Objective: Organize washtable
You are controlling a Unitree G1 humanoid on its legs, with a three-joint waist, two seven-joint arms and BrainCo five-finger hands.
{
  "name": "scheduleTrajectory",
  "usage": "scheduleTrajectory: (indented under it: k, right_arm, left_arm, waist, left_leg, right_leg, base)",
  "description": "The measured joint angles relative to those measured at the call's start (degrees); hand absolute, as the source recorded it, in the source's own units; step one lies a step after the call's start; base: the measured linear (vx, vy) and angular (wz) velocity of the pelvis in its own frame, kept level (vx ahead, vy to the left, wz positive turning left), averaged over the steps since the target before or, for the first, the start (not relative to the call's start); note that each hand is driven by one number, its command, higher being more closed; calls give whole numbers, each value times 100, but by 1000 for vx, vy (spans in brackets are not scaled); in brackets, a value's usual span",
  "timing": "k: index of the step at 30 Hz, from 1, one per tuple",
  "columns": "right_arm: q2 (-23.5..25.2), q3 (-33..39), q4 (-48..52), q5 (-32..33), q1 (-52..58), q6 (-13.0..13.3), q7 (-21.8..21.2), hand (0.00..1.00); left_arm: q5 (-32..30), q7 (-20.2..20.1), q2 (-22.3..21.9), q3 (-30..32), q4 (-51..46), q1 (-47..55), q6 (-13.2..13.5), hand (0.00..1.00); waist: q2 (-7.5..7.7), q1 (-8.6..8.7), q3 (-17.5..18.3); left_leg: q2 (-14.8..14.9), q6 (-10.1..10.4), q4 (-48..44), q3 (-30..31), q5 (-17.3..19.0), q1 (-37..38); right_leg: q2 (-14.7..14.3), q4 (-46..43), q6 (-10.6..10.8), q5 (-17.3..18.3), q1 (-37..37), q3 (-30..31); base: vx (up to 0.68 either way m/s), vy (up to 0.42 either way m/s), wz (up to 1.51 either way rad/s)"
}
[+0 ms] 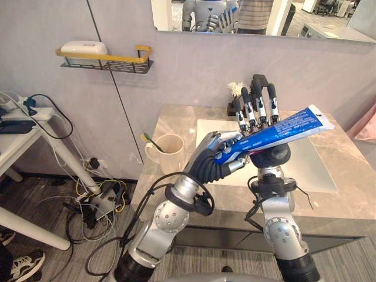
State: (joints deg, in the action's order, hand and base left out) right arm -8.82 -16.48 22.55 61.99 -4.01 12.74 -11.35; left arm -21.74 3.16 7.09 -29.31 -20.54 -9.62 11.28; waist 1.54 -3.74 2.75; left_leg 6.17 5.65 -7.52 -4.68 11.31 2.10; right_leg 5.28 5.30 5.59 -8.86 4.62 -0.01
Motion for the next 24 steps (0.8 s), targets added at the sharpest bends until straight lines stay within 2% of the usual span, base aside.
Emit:
scheduleTrajectory:
  k: [3,4,10,14,18,24]
  right_arm:
    - [-13,-60,3,105,-194,-13,11,0]
    - [-37,-63,3,106,-208,-21,9,100]
    - [-121,-108,-2,106,-203,-97,13,100]
    - [-113,-71,-2,107,-204,-57,47,100]
    - [-9,-55,-2,106,-202,47,92,100]
    - [90,-37,-11,102,-198,52,146,100]
  left_arm:
    - [5,211,1,43,174,-471,-89,100]
    - [5,264,0,41,180,-546,-98,100]
    - [-5,291,-7,4,204,-616,-90,100]
    - [-5,232,-1,-53,249,-614,7,100]
    - [-2,217,-2,-190,300,-613,16,100]
    - [-2,228,-13,-211,362,-611,25,100]
  waist:
    - [16,24,16]
    - [18,25,17]
    - [16,17,18]
    - [17,11,19]
    - [17,16,19]
    - [17,15,19]
  left_leg:
    - [-1,0,-8,-23,0,1]
    - [0,0,-9,-24,0,1]
    - [-2,0,-21,1,-3,-18]
    - [-2,-1,-21,23,-4,-20]
    - [-2,-5,-23,23,-8,-27]
    - [-2,-4,-21,22,-16,-27]
  right_leg:
    - [-1,0,-1,-2,11,17]
    - [-3,0,-2,-2,18,17]
    - [0,-1,-1,-2,36,3]
    - [1,-1,-1,-3,35,-15]
    - [0,-1,-1,-3,34,-14]
    - [-1,0,-1,-3,35,-14]
  base:
    - [-8,-1,-3]
    - [0,0,0]
    - [5,1,1]
    - [4,1,1]
    - [0,0,0]
    - [0,0,0]
